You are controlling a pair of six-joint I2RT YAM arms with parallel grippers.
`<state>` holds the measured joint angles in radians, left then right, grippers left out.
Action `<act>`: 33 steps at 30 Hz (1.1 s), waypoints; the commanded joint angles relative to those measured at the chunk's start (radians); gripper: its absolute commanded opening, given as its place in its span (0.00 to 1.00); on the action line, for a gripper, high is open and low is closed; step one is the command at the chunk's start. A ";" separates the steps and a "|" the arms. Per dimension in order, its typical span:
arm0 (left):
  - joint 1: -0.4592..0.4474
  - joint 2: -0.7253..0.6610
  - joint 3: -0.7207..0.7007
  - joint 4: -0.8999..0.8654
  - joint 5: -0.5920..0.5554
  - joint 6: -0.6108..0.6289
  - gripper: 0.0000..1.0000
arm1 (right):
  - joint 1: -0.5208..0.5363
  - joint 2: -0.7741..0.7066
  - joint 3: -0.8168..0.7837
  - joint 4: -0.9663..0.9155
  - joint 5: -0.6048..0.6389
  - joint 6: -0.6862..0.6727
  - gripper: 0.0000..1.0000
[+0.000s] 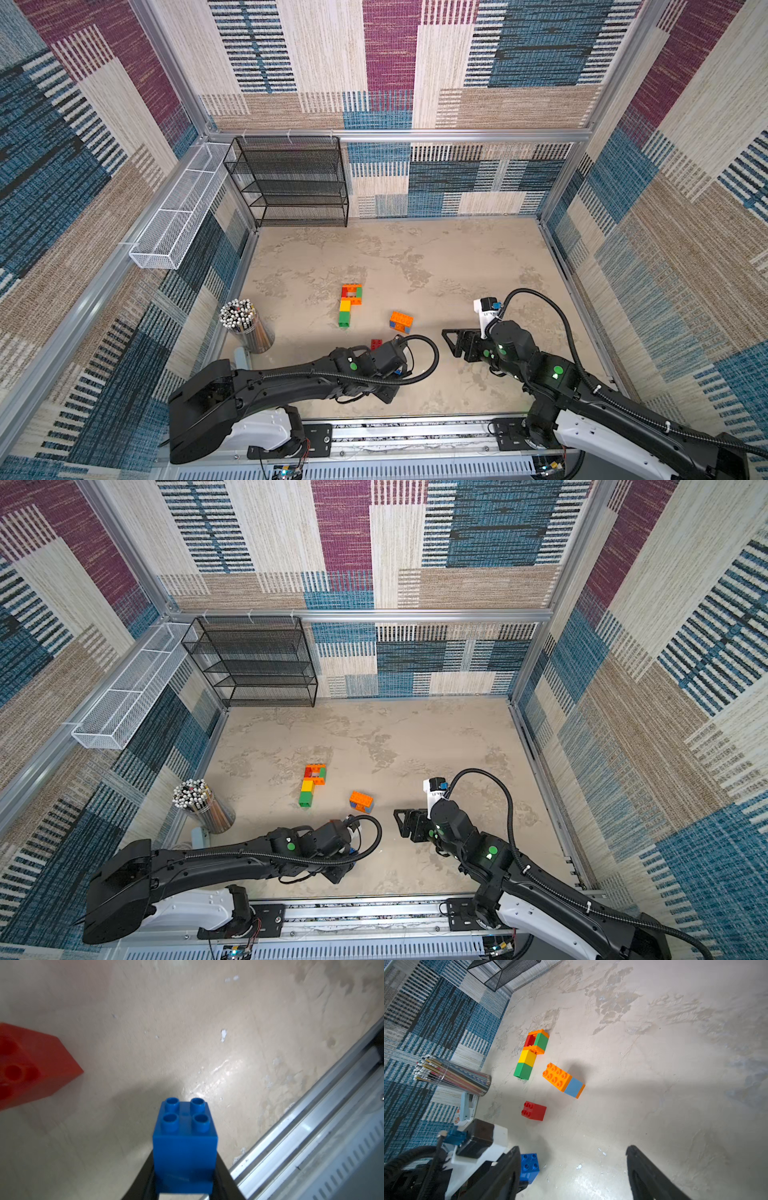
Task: Assemble the letter p with lego
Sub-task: Pick up the lego brick from the center of the board, then assemble the lego brick with the lego brick.
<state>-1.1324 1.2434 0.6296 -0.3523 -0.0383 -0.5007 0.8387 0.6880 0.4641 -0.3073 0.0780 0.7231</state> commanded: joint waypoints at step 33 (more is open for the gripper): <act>0.003 -0.193 -0.133 0.492 -0.132 0.320 0.14 | 0.075 0.354 0.132 0.252 -0.339 0.085 0.55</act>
<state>-1.1297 1.0481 0.4980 0.0879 -0.1768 -0.2096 0.9100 1.0275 0.5835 -0.0822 -0.2615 0.8234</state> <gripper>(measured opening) 0.354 0.557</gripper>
